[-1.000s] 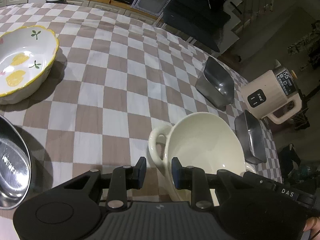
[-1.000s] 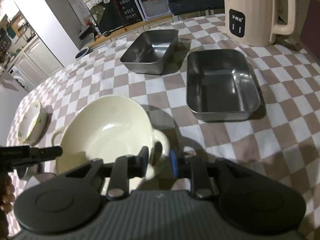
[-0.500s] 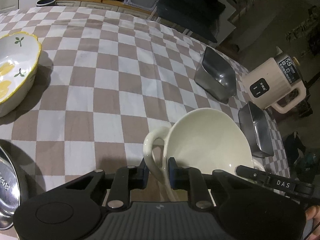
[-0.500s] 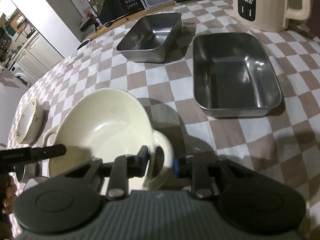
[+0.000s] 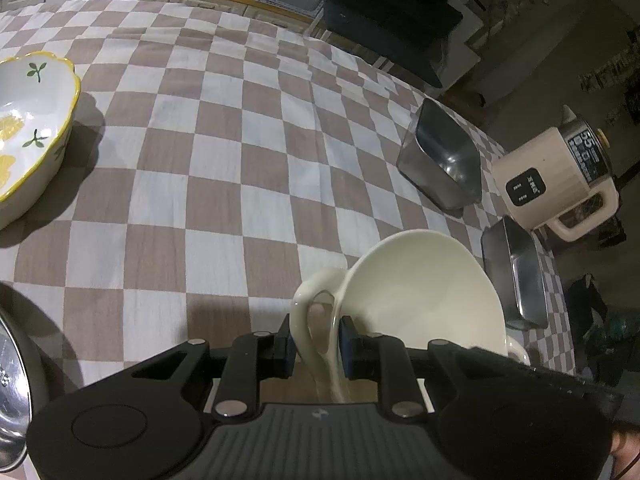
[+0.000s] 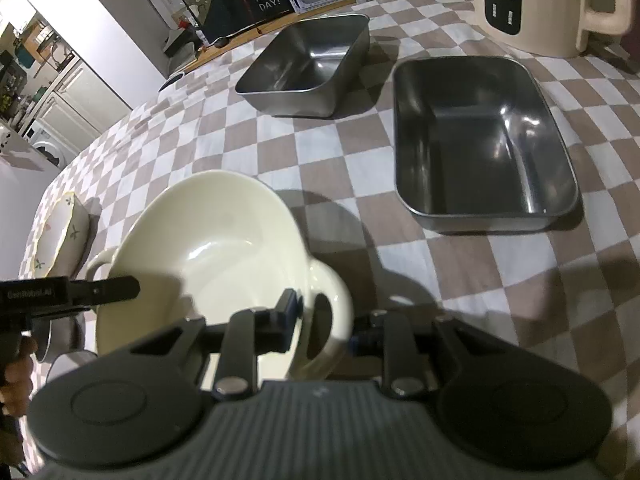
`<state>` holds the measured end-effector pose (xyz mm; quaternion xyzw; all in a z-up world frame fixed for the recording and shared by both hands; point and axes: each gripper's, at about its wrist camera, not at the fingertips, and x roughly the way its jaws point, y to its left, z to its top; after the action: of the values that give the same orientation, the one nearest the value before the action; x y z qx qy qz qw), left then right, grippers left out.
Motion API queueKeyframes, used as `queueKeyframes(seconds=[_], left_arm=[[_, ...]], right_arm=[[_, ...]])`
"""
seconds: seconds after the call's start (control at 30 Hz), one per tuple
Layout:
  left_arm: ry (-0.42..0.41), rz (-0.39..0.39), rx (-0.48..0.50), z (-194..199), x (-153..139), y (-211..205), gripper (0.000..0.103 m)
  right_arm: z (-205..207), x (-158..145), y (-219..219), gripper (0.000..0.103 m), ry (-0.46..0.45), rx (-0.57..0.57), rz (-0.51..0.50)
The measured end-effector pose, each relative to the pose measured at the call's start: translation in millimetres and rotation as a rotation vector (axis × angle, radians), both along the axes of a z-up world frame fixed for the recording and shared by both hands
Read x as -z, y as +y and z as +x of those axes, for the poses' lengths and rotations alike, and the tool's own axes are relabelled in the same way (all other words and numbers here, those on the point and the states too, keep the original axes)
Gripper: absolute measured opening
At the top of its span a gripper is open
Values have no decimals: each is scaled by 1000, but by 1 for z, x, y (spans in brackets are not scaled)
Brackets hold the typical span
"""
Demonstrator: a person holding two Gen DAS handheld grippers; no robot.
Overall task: Organize plates and bowls
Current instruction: 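Lift the cream two-handled bowl off the table with both tools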
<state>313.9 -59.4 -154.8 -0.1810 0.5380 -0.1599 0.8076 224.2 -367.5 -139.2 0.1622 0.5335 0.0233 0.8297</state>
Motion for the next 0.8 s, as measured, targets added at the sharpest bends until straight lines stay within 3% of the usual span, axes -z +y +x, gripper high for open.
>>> queueKeyframes(seconds=[0.2,0.53,0.8], left_arm=[[1,-2,-38,0,-4,2,27],[-82,146,64,0,-20,-11,34],[-91,113,73,4,-14,-12,30]], right_arm=[[0,1,-2,27,-3,5,15],[-1,1,-1,27,-7,-3,10],[-1,1,-2,27,-10,-2,12]])
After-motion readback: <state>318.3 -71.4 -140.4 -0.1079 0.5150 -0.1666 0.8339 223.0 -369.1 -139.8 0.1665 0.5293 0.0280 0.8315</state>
